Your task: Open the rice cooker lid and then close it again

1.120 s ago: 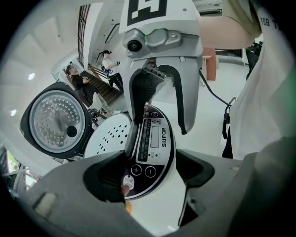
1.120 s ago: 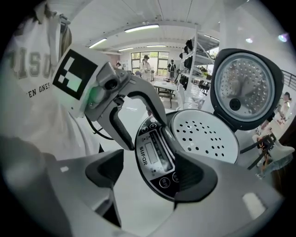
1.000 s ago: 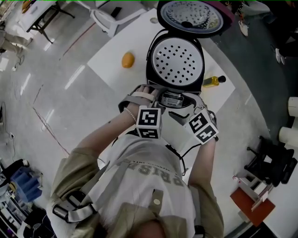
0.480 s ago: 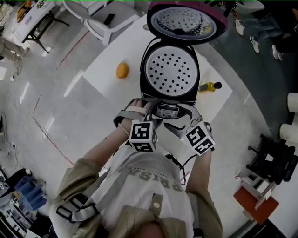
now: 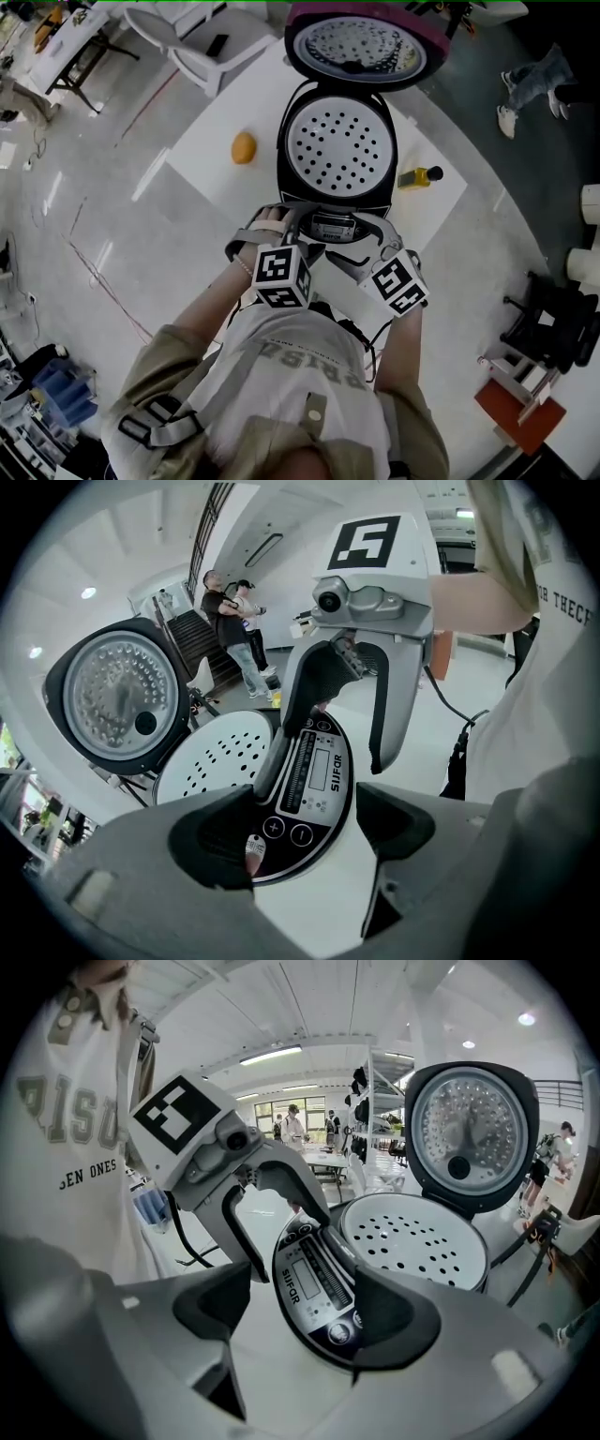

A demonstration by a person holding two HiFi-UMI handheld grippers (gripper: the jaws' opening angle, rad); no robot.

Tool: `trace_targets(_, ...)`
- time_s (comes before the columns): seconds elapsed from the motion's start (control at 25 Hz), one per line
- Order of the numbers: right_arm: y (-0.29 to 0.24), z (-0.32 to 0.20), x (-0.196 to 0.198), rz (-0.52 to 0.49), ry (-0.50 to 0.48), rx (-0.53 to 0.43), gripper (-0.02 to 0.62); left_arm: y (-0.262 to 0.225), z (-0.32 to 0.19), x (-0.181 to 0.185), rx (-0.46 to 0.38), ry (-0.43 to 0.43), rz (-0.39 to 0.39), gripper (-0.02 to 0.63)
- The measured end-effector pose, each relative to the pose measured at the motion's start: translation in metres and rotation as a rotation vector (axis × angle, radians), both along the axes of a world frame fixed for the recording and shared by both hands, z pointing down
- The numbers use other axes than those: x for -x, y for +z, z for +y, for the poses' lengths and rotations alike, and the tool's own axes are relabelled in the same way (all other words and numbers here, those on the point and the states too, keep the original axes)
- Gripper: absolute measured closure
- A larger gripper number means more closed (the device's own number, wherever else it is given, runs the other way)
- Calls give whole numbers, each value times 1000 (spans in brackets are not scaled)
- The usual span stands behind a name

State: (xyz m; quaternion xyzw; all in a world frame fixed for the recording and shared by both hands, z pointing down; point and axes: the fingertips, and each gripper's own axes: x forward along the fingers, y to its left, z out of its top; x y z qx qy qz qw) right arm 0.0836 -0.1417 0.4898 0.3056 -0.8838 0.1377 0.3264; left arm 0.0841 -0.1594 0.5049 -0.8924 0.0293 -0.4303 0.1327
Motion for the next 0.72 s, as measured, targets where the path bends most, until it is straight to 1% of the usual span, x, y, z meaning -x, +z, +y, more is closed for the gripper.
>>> trace_targets(0.16, -1, 2, -1, -32, -19, -19, 253, 0, 0, -1, 19, -41, 11, 252)
trace_targets(0.32, -6, 5, -6, -68, -35, -50, 250, -7, -4, -1, 37, -122, 50, 252)
trace_targets(0.4, -16, 3, -12, -100, -18, -88, 247, -15, -8, 0, 26, -169, 82, 252)
trace_targets(0.48, -29, -3, -22, -130, 10, -138, 247, -24, -17, 0, -5, -210, 104, 252)
trace_targets(0.6, -46, -13, -40, -134, 47, -210, 247, -38, -32, 1, -47, -263, 126, 252)
trace_targets(0.72, -62, -21, -57, -126, 63, -264, 247, -52, -47, 2, -29, -321, 177, 252)
